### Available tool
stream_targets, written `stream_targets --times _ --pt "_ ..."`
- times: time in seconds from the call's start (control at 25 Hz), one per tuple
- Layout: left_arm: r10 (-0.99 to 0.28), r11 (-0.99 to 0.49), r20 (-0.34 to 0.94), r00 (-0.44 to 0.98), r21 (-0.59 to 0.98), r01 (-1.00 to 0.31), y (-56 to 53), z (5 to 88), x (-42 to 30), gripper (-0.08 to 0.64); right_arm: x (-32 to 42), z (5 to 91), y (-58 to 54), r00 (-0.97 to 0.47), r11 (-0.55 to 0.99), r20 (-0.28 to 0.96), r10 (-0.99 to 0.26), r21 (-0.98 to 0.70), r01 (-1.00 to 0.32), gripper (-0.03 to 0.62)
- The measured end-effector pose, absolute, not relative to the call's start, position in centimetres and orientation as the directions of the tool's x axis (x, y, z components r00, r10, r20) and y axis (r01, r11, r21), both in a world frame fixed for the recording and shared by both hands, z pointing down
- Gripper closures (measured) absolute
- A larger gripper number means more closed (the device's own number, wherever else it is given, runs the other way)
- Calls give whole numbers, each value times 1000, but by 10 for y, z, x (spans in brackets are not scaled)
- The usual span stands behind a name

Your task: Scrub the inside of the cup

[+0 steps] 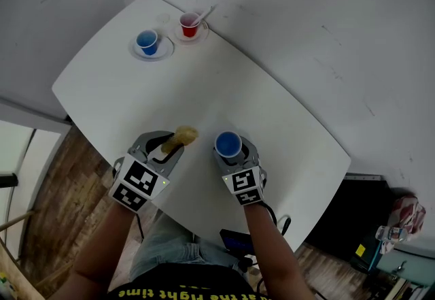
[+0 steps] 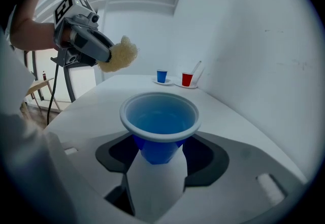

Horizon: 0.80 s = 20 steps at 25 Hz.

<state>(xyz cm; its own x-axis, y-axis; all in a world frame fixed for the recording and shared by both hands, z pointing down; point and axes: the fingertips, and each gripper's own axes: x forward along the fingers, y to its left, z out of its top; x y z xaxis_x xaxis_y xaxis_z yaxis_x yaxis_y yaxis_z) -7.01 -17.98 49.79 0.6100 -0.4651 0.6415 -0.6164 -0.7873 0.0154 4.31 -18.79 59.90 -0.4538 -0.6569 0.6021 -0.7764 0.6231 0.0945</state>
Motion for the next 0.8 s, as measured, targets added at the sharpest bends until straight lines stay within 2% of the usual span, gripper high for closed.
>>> stream_targets --times 0.8 --pt "-498 -795 580 644 -10 -606 -162 458 -63 437 48 538 -170 -457 597 538 -709 112 -795 316"
